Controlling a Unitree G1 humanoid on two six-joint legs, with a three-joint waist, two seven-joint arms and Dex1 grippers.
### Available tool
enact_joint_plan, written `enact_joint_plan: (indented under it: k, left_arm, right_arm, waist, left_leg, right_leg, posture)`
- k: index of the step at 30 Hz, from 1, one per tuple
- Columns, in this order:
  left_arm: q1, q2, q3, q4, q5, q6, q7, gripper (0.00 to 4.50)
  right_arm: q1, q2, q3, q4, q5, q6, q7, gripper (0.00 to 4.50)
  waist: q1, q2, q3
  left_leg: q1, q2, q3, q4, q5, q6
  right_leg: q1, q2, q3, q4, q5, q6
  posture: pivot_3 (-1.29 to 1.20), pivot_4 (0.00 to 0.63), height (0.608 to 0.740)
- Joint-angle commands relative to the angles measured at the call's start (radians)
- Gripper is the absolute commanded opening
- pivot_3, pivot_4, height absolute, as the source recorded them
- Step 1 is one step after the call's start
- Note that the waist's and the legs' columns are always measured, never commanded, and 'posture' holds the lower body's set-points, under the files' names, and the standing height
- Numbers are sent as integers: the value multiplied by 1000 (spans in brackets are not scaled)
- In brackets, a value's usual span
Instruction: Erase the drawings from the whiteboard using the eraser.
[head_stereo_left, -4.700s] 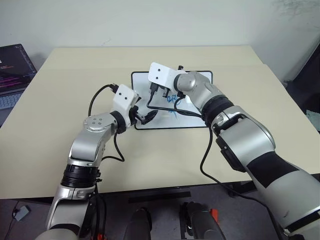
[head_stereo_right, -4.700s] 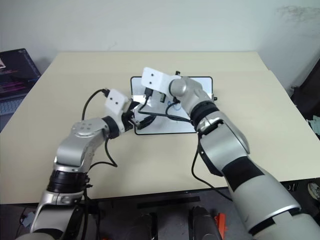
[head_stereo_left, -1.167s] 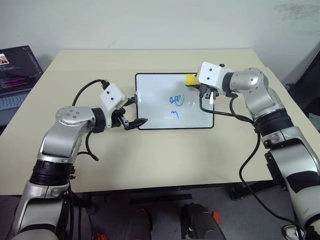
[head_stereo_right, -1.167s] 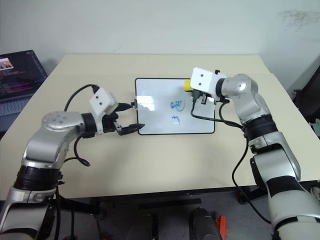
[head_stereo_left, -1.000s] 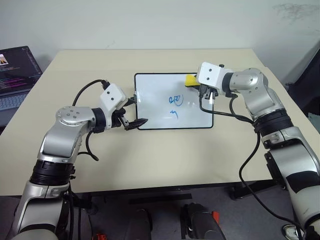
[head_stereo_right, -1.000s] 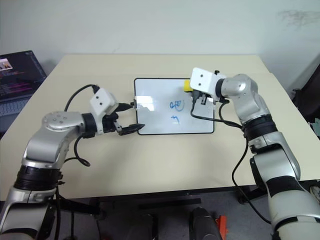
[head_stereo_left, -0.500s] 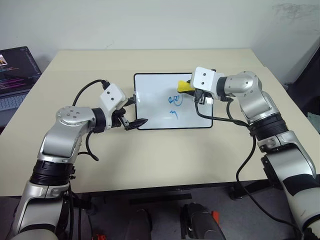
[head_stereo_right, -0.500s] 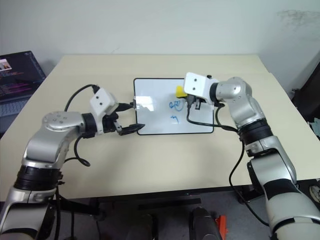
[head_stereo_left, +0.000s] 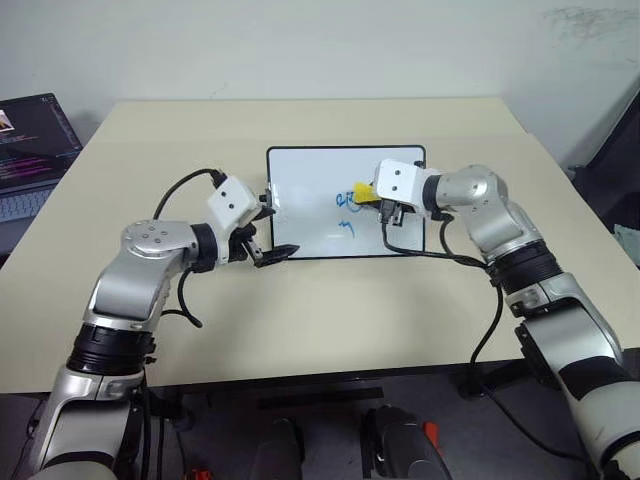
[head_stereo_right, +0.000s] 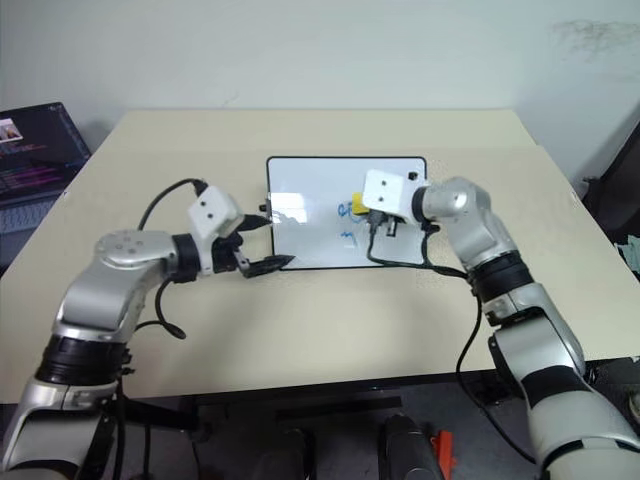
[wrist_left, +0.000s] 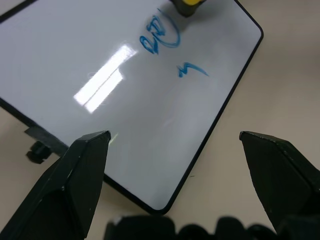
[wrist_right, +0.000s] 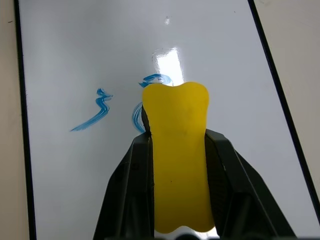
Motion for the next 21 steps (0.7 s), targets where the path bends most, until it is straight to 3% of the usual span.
enact_joint_plan:
  k: [1, 11, 21]
  left_arm:
    - [-7, 0, 8, -22, 4, -13, 11, 4500]
    - [4, 1, 15, -42, -6, -3, 32, 4500]
    - [2, -1, 13, -44, -12, -2, 44, 4500]
  right_arm:
    - [-17, 10, 5, 25, -24, 3, -41, 1003]
    - [-34, 28, 45, 211, -82, -56, -135, 1000]
    - [-163, 19, 32, 412, -98, -84, -286, 998]
  waist:
    - [1, 0, 0]
    - [-2, 0, 0]
    - [-2, 0, 0]
  left_leg:
    - [0, 0, 0, 0, 0, 0]
    - [2, 0, 0, 2, 0, 0]
    - [3, 0, 0, 4, 3, 4]
  right_leg:
    - [0, 0, 0, 0, 0, 0]
    - [2, 0, 0, 1, 0, 0]
    - [7, -1, 0, -2, 0, 0]
  posture:
    - [0, 150, 740]
    - [0, 150, 740]
    - [0, 150, 740]
